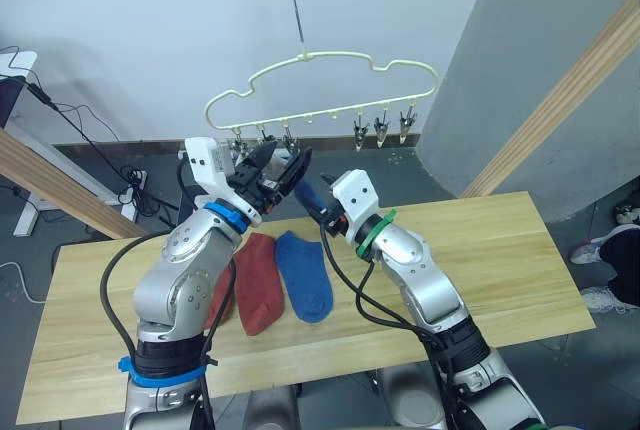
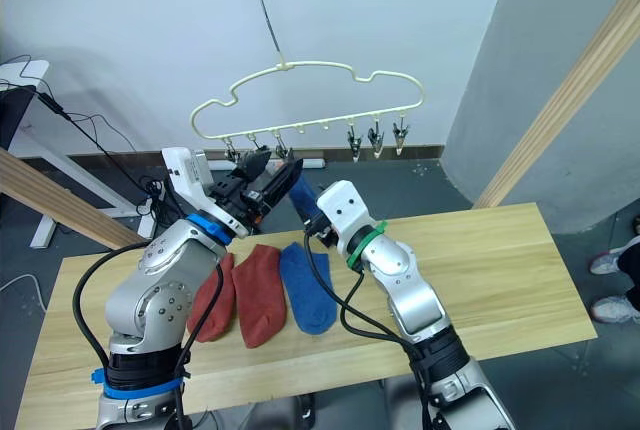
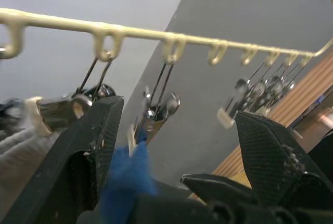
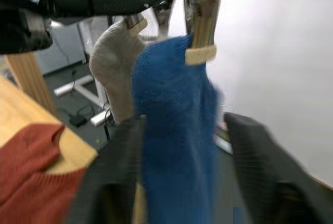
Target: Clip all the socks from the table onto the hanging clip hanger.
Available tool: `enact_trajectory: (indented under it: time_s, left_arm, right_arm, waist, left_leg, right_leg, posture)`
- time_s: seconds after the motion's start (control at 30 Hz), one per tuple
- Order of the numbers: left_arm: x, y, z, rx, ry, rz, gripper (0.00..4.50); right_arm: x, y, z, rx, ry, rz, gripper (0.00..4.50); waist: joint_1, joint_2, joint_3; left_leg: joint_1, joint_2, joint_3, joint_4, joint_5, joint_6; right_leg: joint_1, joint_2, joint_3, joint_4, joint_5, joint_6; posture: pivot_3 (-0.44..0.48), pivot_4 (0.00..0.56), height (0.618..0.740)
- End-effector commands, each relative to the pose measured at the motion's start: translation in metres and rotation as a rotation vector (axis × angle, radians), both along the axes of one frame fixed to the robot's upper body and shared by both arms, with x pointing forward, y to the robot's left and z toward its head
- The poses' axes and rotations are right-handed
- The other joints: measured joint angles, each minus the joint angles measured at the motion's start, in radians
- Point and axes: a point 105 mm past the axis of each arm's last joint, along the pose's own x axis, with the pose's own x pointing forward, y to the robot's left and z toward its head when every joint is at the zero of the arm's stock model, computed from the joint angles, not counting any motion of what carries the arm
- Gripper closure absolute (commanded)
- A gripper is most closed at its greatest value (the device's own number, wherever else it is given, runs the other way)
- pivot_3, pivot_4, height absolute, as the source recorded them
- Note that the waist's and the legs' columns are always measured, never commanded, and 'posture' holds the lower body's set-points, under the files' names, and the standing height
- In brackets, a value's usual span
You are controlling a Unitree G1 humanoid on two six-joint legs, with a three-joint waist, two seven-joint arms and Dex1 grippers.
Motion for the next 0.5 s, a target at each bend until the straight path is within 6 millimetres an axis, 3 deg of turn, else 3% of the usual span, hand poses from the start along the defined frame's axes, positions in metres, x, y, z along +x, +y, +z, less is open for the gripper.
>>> enact_trajectory:
  time_s: [0.03, 0.23, 0.37, 0.5]
  left_arm:
    - [-0.012, 0.0, 0.005, 0.082, -0.072, -0.029, 0.7]
    - [-0.03, -0.003, -0.007, 0.22, -0.1, -0.154, 0.7]
    - [-0.046, 0.003, -0.013, 0.339, -0.116, -0.26, 0.7]
    - [-0.052, 0.006, -0.015, 0.387, -0.125, -0.311, 0.7]
  right_arm:
    - [-0.014, -0.01, -0.005, -0.088, -0.031, 0.057, 1.92]
    - [-0.026, -0.042, -0.008, -0.176, -0.018, 0.061, 1.92]
    - [-0.026, -0.071, 0.013, -0.219, -0.064, -0.001, 1.92]
    - [-0.03, -0.079, 0.027, -0.2, -0.075, -0.002, 1.92]
  waist:
    - [0.001, 0.0, 0.0]
    - [0.001, 0.0, 0.0]
    - [0.0, 0.0, -0.001]
    - [0.001, 0.0, -0.002]
  left_leg:
    - [0.0, 0.0, 0.0, 0.0, 0.0, 0.0]
    - [0.0, 0.0, 0.001, 0.0, 0.0, 0.0]
    - [0.001, 0.001, 0.0, 0.0, 0.0, 0.0]
    - [0.001, 0.001, 0.001, 0.001, 0.001, 0.0]
  right_leg:
    - [0.0, 0.0, 0.0, 0.0, 0.0, 0.0]
    - [0.0, 0.0, 0.0, 0.0, 0.0, 0.0]
    - [0.0, 0.001, 0.0, 0.001, 0.001, -0.001]
    - [0.0, 0.001, 0.001, 0.001, 0.0, -0.001]
  posture:
    - [-0.251, 0.233, 0.74]
    - [-0.252, 0.231, 0.74]
    - [-0.25, 0.224, 0.74]
    - [-0.251, 0.22, 0.74]
